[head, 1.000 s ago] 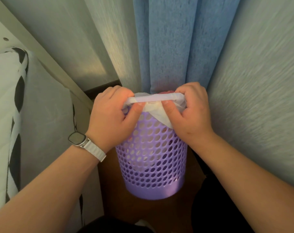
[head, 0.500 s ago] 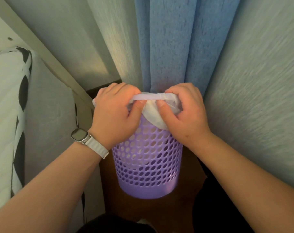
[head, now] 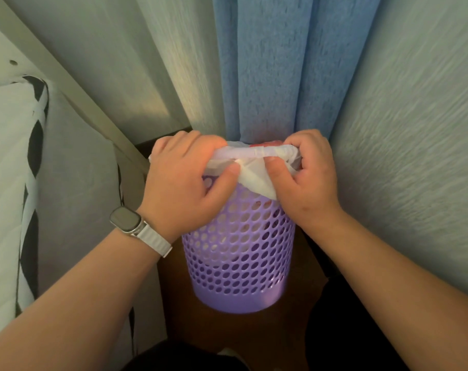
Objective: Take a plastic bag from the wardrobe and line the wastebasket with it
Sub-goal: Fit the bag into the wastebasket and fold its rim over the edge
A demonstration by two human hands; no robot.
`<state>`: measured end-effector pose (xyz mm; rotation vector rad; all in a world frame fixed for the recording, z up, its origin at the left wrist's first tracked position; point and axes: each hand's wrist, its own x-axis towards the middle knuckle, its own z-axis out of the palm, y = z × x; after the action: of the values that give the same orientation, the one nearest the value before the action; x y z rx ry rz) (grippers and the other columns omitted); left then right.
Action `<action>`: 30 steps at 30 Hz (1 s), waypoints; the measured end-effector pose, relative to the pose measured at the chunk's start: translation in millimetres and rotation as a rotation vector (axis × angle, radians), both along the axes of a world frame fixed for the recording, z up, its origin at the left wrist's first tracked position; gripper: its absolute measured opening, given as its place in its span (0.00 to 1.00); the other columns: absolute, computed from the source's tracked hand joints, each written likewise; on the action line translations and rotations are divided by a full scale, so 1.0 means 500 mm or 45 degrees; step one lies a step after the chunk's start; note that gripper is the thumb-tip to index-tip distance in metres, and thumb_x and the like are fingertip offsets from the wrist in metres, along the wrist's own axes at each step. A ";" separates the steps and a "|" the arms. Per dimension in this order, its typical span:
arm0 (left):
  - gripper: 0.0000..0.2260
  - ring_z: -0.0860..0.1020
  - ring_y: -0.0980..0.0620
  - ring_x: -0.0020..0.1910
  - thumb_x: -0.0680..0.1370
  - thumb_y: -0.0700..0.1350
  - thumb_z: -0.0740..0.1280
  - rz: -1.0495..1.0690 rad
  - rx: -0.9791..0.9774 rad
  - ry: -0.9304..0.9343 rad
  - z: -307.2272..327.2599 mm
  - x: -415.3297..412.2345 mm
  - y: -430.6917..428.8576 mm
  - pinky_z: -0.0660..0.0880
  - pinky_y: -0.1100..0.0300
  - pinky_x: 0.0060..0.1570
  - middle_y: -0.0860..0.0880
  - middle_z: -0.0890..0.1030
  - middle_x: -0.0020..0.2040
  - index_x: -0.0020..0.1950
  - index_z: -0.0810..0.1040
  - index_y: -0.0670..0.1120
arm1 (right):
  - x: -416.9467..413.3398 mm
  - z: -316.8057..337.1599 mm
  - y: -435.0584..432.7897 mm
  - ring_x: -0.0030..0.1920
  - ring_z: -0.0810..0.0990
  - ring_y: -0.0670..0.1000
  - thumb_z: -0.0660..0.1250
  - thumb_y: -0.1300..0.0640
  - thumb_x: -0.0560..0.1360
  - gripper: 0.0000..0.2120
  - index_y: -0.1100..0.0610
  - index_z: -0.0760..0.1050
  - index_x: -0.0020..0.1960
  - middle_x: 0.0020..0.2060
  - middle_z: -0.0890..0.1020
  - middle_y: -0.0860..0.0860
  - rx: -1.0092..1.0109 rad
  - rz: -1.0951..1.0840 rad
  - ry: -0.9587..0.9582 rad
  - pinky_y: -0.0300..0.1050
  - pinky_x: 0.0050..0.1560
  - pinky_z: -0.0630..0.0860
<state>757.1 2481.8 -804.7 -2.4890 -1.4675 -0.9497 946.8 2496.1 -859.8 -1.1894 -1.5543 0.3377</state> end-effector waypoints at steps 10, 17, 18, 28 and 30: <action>0.13 0.76 0.44 0.39 0.80 0.52 0.61 -0.019 -0.032 0.107 -0.007 0.008 0.004 0.71 0.49 0.40 0.46 0.79 0.40 0.47 0.79 0.44 | -0.023 0.003 -0.011 0.42 0.75 0.53 0.70 0.49 0.72 0.13 0.60 0.78 0.44 0.40 0.77 0.53 0.002 0.022 -0.035 0.57 0.44 0.71; 0.14 0.77 0.44 0.36 0.78 0.51 0.61 0.066 -0.048 0.025 -0.020 -0.021 0.021 0.73 0.47 0.38 0.46 0.78 0.36 0.41 0.77 0.43 | -0.013 -0.006 -0.003 0.50 0.76 0.51 0.68 0.54 0.72 0.14 0.61 0.77 0.54 0.49 0.76 0.48 -0.011 0.184 -0.001 0.51 0.52 0.73; 0.14 0.76 0.44 0.36 0.78 0.51 0.61 0.064 -0.046 -0.002 -0.020 -0.027 0.024 0.73 0.46 0.37 0.46 0.78 0.35 0.41 0.77 0.42 | -0.011 -0.008 -0.001 0.52 0.76 0.52 0.67 0.53 0.72 0.15 0.61 0.77 0.55 0.50 0.76 0.48 -0.024 0.184 0.008 0.52 0.54 0.74; 0.12 0.78 0.49 0.42 0.77 0.52 0.65 -0.024 -0.174 -0.159 -0.009 -0.018 0.016 0.73 0.44 0.45 0.50 0.80 0.42 0.48 0.80 0.44 | -0.004 -0.011 0.003 0.43 0.72 0.52 0.64 0.49 0.74 0.12 0.59 0.74 0.43 0.41 0.74 0.51 -0.036 0.054 -0.034 0.57 0.46 0.70; 0.15 0.79 0.49 0.47 0.76 0.55 0.66 -0.019 -0.163 -0.107 -0.002 -0.009 0.009 0.72 0.43 0.52 0.51 0.81 0.46 0.55 0.79 0.46 | -0.011 -0.011 0.000 0.44 0.73 0.53 0.64 0.48 0.74 0.13 0.59 0.75 0.44 0.41 0.76 0.52 -0.024 0.052 -0.071 0.58 0.46 0.70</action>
<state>752.4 2486.5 -805.5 -2.5816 -1.5845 -1.0046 941.1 2496.0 -865.4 -1.1916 -1.6290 0.3491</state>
